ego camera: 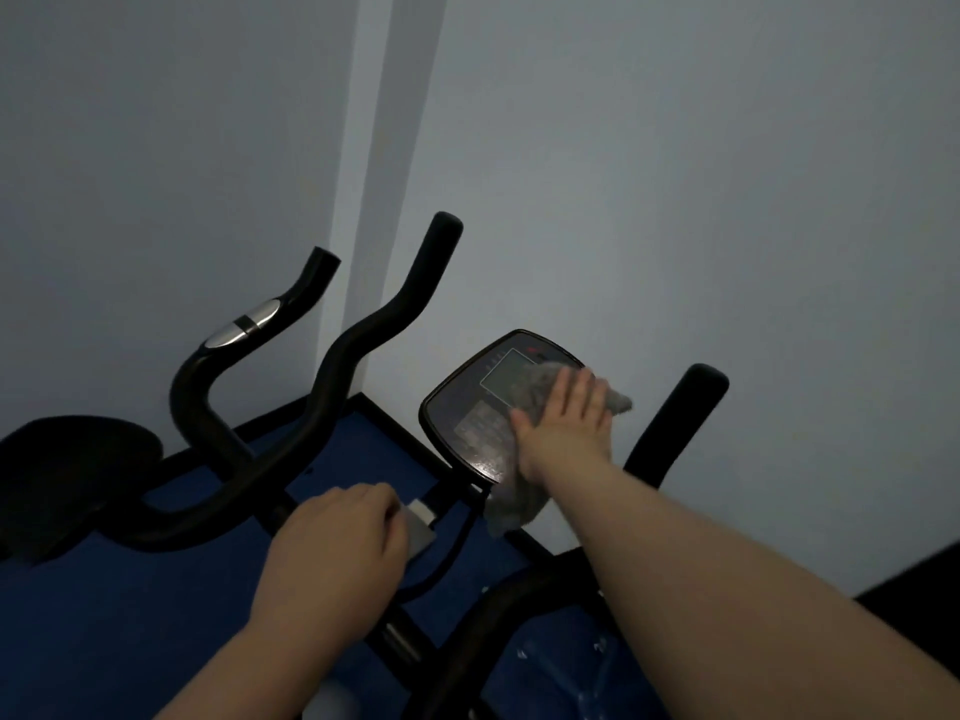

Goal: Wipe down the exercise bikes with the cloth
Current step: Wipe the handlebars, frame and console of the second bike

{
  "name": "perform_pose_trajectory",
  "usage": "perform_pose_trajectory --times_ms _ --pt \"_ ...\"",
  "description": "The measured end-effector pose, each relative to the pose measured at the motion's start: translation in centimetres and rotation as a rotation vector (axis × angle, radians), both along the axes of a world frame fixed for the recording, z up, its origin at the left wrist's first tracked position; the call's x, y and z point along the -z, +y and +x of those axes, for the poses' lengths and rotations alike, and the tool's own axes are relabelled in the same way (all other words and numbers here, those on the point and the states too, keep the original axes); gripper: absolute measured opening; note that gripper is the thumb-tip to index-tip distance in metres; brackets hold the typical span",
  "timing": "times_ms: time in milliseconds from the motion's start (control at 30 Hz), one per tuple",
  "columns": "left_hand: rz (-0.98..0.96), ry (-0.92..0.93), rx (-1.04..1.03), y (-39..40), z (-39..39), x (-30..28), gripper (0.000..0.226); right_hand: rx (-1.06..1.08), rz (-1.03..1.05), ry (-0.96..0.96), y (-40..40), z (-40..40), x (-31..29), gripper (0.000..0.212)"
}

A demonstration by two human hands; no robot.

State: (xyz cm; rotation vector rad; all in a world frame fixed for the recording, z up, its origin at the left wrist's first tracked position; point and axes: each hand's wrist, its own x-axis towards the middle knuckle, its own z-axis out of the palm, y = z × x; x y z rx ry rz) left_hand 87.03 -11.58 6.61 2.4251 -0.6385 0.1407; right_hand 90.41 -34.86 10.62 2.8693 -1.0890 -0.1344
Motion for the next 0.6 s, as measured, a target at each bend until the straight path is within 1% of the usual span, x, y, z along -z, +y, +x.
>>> perform_pose_trajectory --times_ms 67,133,200,267,333,367,400,467,500,533,600 --pt "0.001 -0.003 -0.014 -0.1 0.1 0.2 0.022 0.073 0.011 -0.099 -0.6 1.9 -0.8 0.08" --pt "0.001 -0.012 -0.025 -0.3 0.0 0.3 0.02 -0.004 -0.092 -0.136 -0.2 4.2 -0.9 0.075" --pt "-0.001 -0.015 -0.036 -0.3 0.2 0.4 0.019 -0.2 -0.136 -0.165 1.6 5.6 -0.5 0.07" --pt "-0.008 -0.022 -0.036 -0.2 0.2 0.5 0.016 -0.458 -0.126 -0.152 4.2 4.6 1.1 0.067" --pt "-0.004 -0.034 -0.028 -0.1 0.1 0.3 0.016 -0.643 -0.12 -0.042 5.7 2.0 2.9 0.069" --pt "-0.003 -0.034 -0.02 -0.1 0.0 0.2 0.017 -0.664 -0.132 0.024 5.4 0.6 3.0 0.071" --pt "-0.007 -0.027 -0.012 -0.1 0.1 0.2 0.017 -0.623 -0.154 0.083 4.5 -0.4 2.9 0.073" --pt "-0.019 0.002 -0.006 0.1 0.1 0.0 0.018 -0.417 -0.183 0.183 2.5 -2.3 1.6 0.077" --pt "-0.021 0.011 -0.003 0.2 0.0 -0.1 0.018 -0.31 -0.162 0.198 1.8 -2.7 0.9 0.078" --pt "-0.022 0.012 0.001 0.2 0.0 -0.1 0.019 -0.229 -0.126 0.175 1.2 -2.7 0.5 0.078" --pt "-0.011 0.004 0.001 0.0 0.1 -0.2 0.02 -0.131 -0.06 0.073 0.8 -1.1 -0.1 0.078"
